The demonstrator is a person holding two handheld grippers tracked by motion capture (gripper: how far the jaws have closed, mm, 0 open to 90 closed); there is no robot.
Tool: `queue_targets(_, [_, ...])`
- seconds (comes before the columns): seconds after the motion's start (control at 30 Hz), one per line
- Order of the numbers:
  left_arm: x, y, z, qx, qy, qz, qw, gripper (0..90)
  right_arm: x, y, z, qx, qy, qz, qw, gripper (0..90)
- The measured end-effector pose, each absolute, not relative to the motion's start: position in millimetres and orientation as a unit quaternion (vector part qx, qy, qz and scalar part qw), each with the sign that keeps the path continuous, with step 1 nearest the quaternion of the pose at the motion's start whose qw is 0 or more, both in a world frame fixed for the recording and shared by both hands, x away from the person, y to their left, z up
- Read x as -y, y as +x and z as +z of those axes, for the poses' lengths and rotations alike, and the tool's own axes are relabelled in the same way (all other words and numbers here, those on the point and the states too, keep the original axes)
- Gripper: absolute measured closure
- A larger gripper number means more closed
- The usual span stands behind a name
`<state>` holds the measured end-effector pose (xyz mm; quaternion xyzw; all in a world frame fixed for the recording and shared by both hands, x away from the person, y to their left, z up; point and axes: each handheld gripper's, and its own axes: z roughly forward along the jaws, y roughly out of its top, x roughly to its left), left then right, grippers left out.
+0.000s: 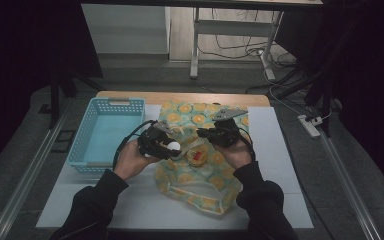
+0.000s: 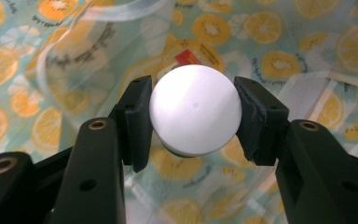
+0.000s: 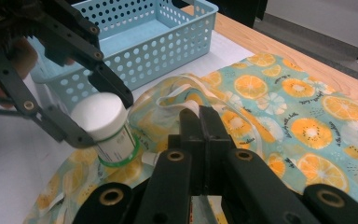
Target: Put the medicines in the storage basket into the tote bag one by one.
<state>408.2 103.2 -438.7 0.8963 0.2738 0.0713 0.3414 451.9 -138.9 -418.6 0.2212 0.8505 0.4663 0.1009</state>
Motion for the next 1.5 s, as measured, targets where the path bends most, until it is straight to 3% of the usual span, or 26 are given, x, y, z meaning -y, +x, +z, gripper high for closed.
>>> queue_targets(0.47, [-67.8,428.2,-446.7,-0.261,0.901,0.086,0.335,50.4,142.4,454.8,-419.7,-0.845,0.233,0.469,0.106,90.0])
queue_targets(1.33, [-39.9,456.1,-474.8,-0.272,0.898,0.083,0.335,49.9,141.3,456.6,-423.1,-0.848,0.237,0.460,0.116,90.0])
queue_targets(1.4, [-38.9,456.4,-475.2,-0.274,0.896,0.082,0.340,49.0,142.0,456.7,-422.7,-0.848,0.238,0.460,0.116,90.0])
queue_targets(1.5, [-38.2,454.7,-472.8,-0.272,0.894,0.086,0.344,40.7,142.6,457.0,-422.7,-0.847,0.238,0.461,0.115,90.0])
